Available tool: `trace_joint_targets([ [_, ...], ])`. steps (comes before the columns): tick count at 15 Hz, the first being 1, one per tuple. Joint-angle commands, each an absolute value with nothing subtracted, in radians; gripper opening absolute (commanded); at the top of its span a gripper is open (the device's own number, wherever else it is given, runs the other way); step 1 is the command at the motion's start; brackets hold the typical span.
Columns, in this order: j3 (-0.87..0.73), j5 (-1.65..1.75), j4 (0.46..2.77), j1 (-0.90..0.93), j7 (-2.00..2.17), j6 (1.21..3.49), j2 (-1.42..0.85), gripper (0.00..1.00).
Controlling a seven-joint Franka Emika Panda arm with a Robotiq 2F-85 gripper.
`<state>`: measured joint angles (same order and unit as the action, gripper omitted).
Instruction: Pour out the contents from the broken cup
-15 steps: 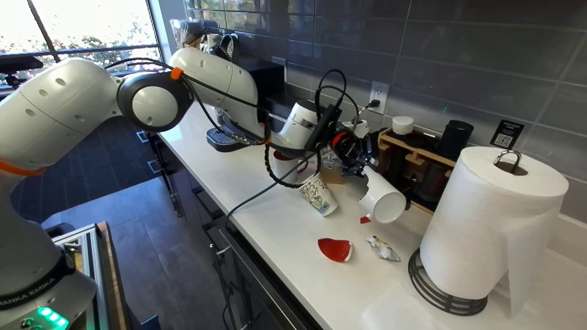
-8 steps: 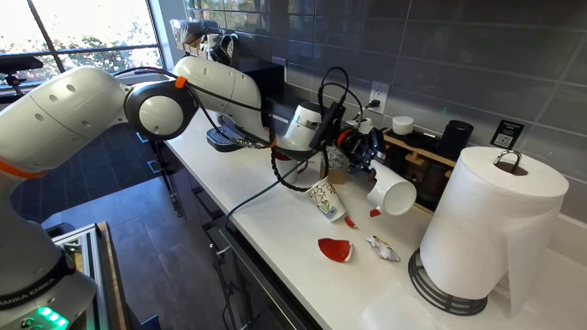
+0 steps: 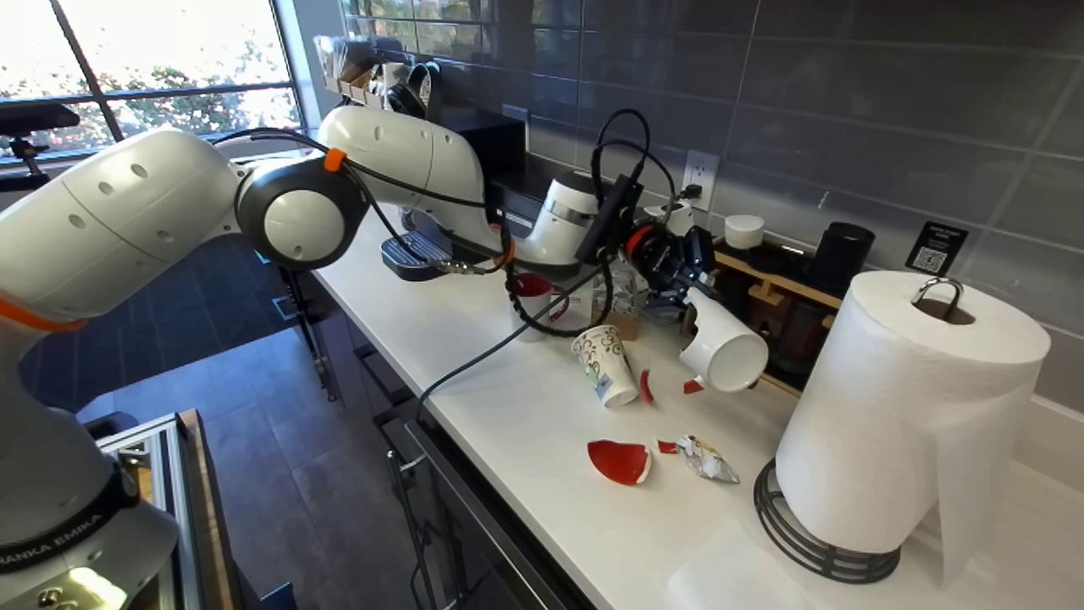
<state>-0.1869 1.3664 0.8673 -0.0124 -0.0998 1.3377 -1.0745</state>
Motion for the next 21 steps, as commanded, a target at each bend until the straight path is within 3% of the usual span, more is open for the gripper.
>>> trace_joint_targets([
  [1, -0.13, 1.242, 0.755, -0.053, -0.16, 1.329, -1.059, 0.03],
  [14, -0.105, 0.624, 0.486, -0.176, -0.243, 1.284, -1.051, 0.03],
  [17, -0.028, 0.539, 0.502, -0.232, -0.221, 1.298, -1.02, 0.03],
  [21, -0.067, 0.295, 0.383, -0.277, -0.215, 1.294, -1.072, 0.03],
])
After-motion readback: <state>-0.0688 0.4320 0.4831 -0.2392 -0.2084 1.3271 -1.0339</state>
